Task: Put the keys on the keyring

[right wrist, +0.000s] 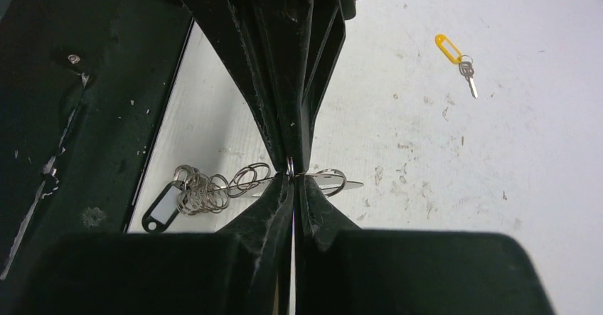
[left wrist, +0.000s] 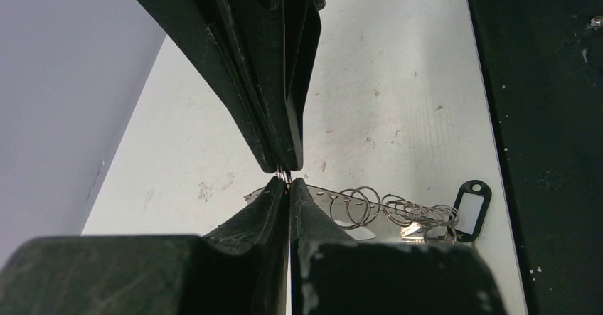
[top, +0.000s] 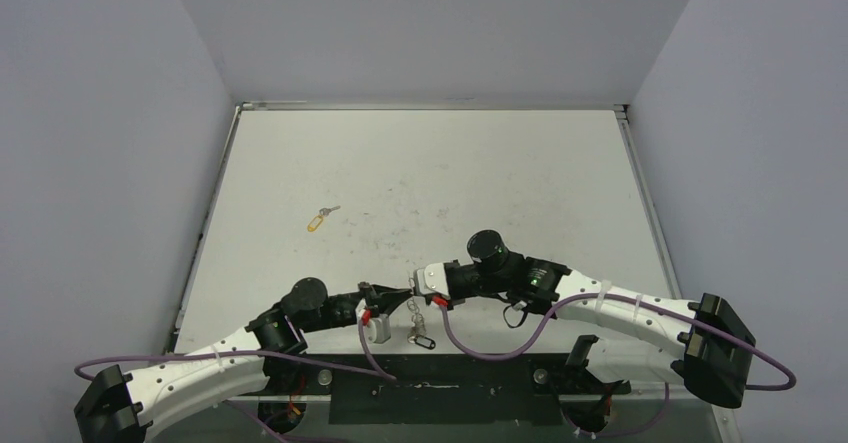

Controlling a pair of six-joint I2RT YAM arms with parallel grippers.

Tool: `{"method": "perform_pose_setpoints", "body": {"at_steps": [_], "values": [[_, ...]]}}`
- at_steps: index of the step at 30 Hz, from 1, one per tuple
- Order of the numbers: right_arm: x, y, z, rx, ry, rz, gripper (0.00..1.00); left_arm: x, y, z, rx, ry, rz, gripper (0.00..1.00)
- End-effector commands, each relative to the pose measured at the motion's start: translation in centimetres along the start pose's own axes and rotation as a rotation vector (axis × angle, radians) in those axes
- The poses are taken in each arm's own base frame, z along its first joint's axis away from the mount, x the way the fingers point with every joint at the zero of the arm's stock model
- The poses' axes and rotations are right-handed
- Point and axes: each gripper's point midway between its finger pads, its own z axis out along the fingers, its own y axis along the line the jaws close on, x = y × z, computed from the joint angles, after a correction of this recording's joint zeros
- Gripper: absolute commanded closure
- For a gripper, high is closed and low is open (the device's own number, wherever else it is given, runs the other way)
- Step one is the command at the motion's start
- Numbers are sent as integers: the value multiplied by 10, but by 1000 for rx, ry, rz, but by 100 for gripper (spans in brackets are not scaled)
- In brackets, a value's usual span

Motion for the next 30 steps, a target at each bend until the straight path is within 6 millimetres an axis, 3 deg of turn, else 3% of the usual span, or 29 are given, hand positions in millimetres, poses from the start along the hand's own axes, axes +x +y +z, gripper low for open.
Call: {"method": "perform_pose_setpoints", "body": {"at_steps": [1, 3, 6, 9, 13, 18, 27, 30], "values": [[-18, -16, 0, 54, -36, -36, 100, -25, 9, 3, -16, -80, -4, 100], [-17, -15, 0, 55, -41, -30, 100, -23, 8, 2, -18, -77, -20, 96], [-17, -13, -1, 63, -61, -26, 100, -19, 8, -1, -46, -73, -51, 75], [-20, -12, -3, 71, -77, -28, 100, -17, 13, -6, -96, -76, -72, 71], [-22, -12, -5, 76, -90, -23, 100, -13, 18, -11, -147, -62, -98, 73], [-24, -13, -5, 78, -97, -19, 100, -16, 19, -8, -140, -71, -104, 85], [-25, -12, -4, 75, -101, -15, 100, -16, 16, 3, -108, -77, -122, 85], [-25, -12, -5, 75, -101, -14, 100, -17, 17, 4, -110, -77, -125, 92]]}}
